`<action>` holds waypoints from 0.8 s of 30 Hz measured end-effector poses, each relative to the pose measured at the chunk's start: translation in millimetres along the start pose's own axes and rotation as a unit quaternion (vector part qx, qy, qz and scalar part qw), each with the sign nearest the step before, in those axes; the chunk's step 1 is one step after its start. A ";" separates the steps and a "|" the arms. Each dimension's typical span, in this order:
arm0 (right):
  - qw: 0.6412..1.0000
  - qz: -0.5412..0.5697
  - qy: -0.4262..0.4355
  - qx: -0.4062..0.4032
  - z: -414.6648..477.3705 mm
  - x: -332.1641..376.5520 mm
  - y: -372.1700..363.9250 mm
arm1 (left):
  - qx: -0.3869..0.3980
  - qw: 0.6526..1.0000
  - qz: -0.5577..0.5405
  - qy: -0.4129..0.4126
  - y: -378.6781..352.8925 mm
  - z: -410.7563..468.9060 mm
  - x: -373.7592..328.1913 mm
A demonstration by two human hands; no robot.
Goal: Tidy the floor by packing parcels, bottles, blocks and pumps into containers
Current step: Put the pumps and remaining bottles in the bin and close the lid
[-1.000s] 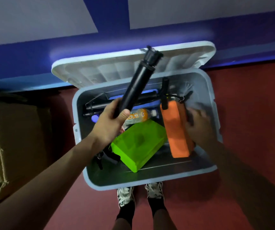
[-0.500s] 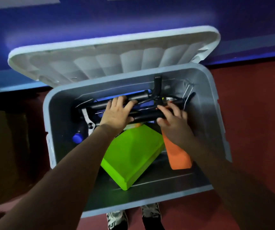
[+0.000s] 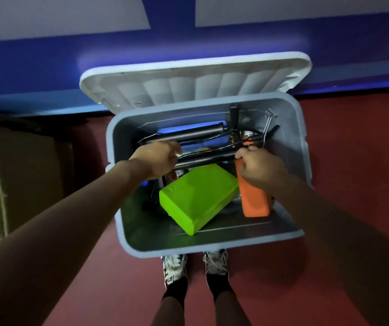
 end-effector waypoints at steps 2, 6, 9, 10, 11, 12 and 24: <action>1.000 -0.009 0.011 0.002 -23.7 14.9 16.8 | 0.014 1.000 0.006 -0.007 16.4 -24.1 -13.4; 1.000 -0.011 0.012 0.016 -75.1 47.3 60.1 | 0.033 0.999 0.026 -0.032 52.0 -73.2 -39.3; 1.000 -0.006 0.019 0.018 -119.6 72.0 94.4 | 0.030 0.999 0.012 -0.042 81.4 -113.6 -55.1; 0.999 -0.011 0.023 0.021 -134.4 79.2 105.2 | 0.026 0.999 0.002 -0.042 91.4 -127.6 -59.8; 0.999 -0.016 0.026 0.025 -149.9 86.4 115.3 | 0.024 0.999 -0.009 -0.042 100.8 -142.2 -64.1; 0.999 -0.018 0.029 0.029 -164.5 93.1 124.5 | 0.022 0.999 -0.022 -0.037 109.4 -156.5 -67.4; 0.997 -0.007 0.063 0.035 -292.6 148.7 203.2 | 0.007 0.999 -0.053 0.002 175.6 -305.3 -106.9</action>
Point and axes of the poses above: each hand's wrist, its own z-axis towards the middle knuckle, its own y-axis out of the back of the hand, x = y × z, the point moved 3 cm from there along z, towards the middle knuckle, and after that the axes turned 1 degree about -y, right-handed, at the moved point
